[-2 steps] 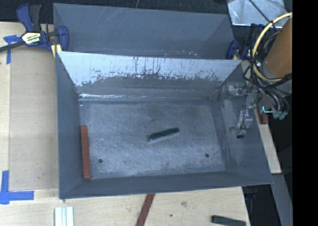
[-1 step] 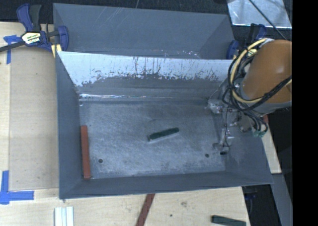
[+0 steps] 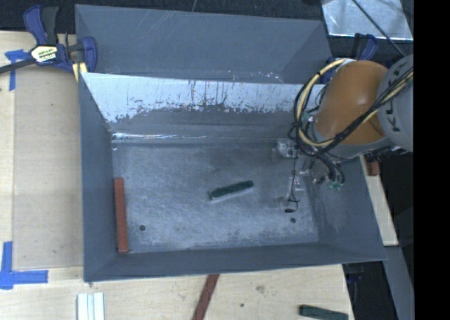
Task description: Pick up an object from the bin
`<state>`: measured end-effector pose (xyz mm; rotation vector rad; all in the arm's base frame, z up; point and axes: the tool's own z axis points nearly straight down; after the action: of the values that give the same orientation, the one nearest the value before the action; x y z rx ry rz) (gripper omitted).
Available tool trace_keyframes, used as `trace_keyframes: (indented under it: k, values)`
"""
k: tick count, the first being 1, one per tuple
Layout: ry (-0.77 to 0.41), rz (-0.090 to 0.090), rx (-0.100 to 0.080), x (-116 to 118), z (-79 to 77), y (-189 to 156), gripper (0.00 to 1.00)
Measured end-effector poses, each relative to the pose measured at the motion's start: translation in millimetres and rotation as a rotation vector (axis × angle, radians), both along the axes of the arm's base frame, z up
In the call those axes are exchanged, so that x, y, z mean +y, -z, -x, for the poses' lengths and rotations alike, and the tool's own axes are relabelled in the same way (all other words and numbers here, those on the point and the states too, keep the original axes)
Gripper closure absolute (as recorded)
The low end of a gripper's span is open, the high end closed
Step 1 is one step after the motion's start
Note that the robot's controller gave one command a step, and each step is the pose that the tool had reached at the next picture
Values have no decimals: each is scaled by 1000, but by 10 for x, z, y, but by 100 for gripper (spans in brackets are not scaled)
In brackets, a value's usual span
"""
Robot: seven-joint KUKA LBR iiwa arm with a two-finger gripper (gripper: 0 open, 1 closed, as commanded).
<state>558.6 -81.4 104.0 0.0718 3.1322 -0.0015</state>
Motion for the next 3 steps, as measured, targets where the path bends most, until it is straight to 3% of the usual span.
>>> trace_keyframes:
  k: [1, 2, 3]
  values:
    - [6, -1, 7, 219, 5, 220, 0]
    - [-55, -1, 2, 798, -235, 326, 100]
    - [-55, 0, 4, 795, -228, 334, 0]
